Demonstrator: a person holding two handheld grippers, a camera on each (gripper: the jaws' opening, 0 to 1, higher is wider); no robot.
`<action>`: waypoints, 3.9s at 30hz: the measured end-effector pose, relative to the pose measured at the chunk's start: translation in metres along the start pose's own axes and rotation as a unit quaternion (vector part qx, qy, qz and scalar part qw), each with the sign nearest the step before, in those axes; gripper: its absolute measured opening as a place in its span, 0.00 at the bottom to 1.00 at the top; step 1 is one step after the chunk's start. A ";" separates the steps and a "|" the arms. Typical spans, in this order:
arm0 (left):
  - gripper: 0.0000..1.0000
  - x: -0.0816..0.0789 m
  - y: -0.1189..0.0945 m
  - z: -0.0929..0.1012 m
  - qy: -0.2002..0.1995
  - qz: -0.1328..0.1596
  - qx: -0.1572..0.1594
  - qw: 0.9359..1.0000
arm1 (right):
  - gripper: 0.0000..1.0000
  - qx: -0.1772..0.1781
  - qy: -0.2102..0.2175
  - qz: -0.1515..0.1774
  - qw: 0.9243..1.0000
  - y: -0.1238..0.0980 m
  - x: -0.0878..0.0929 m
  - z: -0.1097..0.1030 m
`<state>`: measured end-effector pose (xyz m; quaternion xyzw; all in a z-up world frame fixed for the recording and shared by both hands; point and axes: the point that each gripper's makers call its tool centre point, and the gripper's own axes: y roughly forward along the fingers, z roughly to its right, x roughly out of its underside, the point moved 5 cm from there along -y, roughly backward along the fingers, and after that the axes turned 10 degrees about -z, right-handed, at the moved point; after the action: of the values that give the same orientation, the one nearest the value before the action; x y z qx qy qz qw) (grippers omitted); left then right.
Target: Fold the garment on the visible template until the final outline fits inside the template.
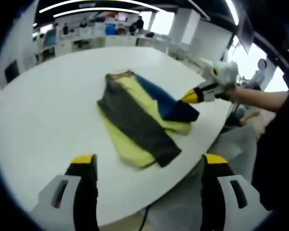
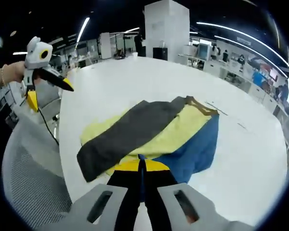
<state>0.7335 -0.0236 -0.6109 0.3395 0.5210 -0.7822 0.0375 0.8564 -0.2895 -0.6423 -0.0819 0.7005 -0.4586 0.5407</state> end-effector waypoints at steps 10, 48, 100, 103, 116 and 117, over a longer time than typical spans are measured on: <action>0.84 -0.003 0.001 0.000 0.000 -0.001 -0.001 1.000 | 0.01 0.061 0.026 0.026 0.997 -0.035 -0.010 0.055; 0.84 -0.013 0.005 -0.003 -0.001 -0.006 -0.010 1.000 | 0.01 0.293 0.093 -0.011 0.952 -0.153 0.036 0.243; 0.84 -0.011 0.034 -0.004 0.006 -0.064 -0.014 0.998 | 0.01 0.298 0.218 -0.118 0.922 -0.125 0.177 0.306; 0.84 -0.011 0.036 -0.004 0.009 -0.071 -0.013 0.997 | 0.01 0.300 0.217 -0.126 0.920 -0.124 0.184 0.309; 0.83 -0.016 0.047 0.001 0.018 -0.087 -0.006 0.996 | 0.01 0.294 0.220 -0.147 0.919 -0.104 0.201 0.319; 0.83 -0.015 0.047 0.001 0.018 -0.088 -0.005 0.996 | 0.01 0.294 0.220 -0.149 0.918 -0.103 0.202 0.320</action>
<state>0.7641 -0.0502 -0.6388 0.3060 0.5537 -0.7734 -0.0392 1.0021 -0.6479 -0.7027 0.0803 0.6155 -0.7253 0.2977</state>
